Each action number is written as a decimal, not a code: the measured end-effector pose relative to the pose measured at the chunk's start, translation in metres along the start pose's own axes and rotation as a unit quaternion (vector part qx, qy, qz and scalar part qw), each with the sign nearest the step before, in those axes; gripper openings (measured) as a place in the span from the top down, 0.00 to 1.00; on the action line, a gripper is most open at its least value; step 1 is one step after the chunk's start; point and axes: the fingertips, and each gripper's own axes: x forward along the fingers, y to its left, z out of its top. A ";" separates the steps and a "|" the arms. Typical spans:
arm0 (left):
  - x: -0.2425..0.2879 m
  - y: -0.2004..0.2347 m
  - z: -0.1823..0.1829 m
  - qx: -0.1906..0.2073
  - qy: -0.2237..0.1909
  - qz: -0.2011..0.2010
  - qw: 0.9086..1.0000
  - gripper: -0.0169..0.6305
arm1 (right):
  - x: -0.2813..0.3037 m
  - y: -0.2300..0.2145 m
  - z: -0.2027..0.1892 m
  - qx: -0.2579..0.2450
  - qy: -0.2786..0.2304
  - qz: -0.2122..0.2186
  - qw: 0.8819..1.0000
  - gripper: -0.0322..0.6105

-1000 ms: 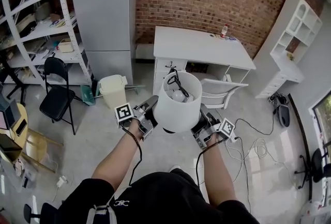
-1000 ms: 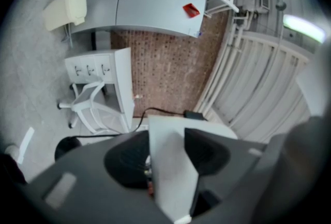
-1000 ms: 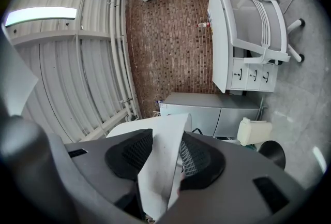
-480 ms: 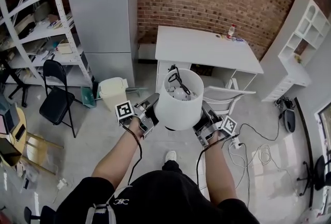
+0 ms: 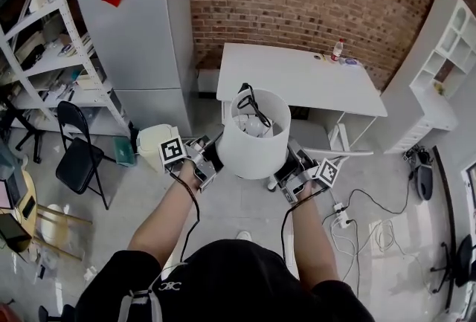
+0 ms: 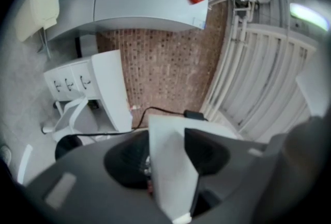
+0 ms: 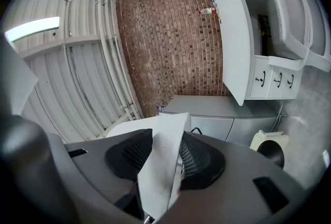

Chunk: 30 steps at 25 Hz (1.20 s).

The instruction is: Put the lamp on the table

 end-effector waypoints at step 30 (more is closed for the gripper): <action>0.191 0.091 0.162 -0.006 -0.009 -0.013 1.000 0.65 | 0.164 -0.107 0.186 0.013 0.065 -0.015 0.998 0.71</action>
